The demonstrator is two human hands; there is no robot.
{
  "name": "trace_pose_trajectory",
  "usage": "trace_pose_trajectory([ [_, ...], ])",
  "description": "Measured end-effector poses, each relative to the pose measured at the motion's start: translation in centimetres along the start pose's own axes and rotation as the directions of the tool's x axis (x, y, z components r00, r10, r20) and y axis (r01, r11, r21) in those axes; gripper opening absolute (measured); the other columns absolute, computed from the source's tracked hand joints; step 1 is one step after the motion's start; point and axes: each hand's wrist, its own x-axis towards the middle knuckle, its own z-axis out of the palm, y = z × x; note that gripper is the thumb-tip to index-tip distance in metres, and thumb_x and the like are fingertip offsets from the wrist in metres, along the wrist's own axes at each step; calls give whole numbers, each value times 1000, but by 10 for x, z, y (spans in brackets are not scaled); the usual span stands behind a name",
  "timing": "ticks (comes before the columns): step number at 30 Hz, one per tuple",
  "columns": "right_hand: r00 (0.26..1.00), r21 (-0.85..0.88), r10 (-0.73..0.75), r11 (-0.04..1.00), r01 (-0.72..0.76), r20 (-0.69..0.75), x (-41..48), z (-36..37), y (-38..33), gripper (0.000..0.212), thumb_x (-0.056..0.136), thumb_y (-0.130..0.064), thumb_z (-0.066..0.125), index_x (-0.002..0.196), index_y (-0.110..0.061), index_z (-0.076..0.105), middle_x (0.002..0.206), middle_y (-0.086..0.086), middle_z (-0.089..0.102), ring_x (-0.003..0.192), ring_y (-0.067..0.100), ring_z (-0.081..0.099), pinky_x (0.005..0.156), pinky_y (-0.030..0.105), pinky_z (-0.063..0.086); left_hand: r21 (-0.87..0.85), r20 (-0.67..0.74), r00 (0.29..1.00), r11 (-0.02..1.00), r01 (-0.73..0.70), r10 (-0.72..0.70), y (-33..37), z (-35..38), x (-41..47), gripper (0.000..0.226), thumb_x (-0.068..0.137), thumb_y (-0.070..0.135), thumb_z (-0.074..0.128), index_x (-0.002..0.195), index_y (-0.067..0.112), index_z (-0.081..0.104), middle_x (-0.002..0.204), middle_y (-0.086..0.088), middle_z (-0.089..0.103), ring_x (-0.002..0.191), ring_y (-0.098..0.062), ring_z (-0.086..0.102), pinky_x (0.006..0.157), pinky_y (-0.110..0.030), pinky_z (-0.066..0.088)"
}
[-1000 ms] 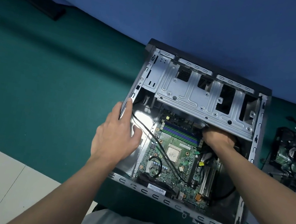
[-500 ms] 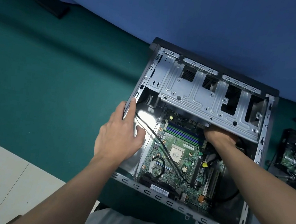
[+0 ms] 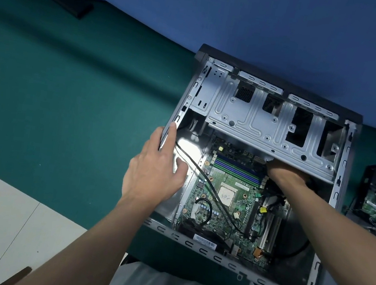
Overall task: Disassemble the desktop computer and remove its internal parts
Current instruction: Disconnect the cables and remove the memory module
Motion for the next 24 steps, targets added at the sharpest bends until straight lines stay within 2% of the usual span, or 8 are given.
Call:
trace_pose_trajectory([
  [4,1000,51,20,998,-21,20,7,2,4,43,98,-33,31,122,-9,57,135,14,53,118,25,54,96,30,38,-12,7,1000,1000,8,-8,1,0,1,74,84,47,25,152,19,18,150,-11,34,107,-28,58,73,-40,51],
  [7,1000,117,22,993,-20,-13,11,4,1,28,95,-25,36,89,-10,60,97,11,65,85,20,62,76,27,44,-8,3,1000,1000,3,-3,1,0,1,75,84,47,25,152,18,18,150,-12,35,107,-28,58,72,-40,51],
  [9,998,154,51,987,-46,-29,8,2,-4,27,94,-21,37,75,-12,53,76,6,56,68,16,55,70,26,42,0,-3,1000,1000,1,-1,0,1,1,74,84,47,25,152,17,20,149,-12,36,106,-28,59,71,-39,51],
  [14,985,194,65,980,-32,-162,-7,4,-7,32,98,-31,35,95,-11,59,94,7,56,96,27,60,88,36,42,14,-25,1000,1000,-3,4,1,1,0,74,83,47,25,151,16,24,147,-13,39,102,-28,60,68,-38,51],
  [17,923,134,99,990,-52,-372,-22,5,-6,28,90,-20,50,65,-10,56,63,3,54,57,19,49,55,25,36,2,-27,1000,1000,-1,1,0,1,1,75,83,47,26,151,17,22,148,-12,37,106,-30,58,70,-39,50],
  [19,909,62,54,998,-31,-413,-37,7,-7,34,88,-18,53,55,-12,49,55,0,48,51,17,43,56,26,36,-4,-32,999,1000,0,0,0,2,1,73,84,45,31,151,18,22,148,-11,36,106,-31,57,71,-40,49],
  [22,871,-3,-68,997,76,-486,-65,14,-10,30,84,-9,55,56,-11,45,59,2,51,50,17,45,55,28,44,-13,-48,999,1000,0,-1,0,3,1,71,87,41,42,151,19,22,148,-9,35,107,-32,57,73,-41,49],
  [24,835,39,-139,981,188,-533,-84,22,-12,25,79,0,54,58,-11,45,73,3,55,50,12,43,42,21,32,-18,-55,999,1000,1,-2,-1,2,1,71,88,40,45,152,20,21,149,-8,34,109,-32,56,75,-43,48],
])
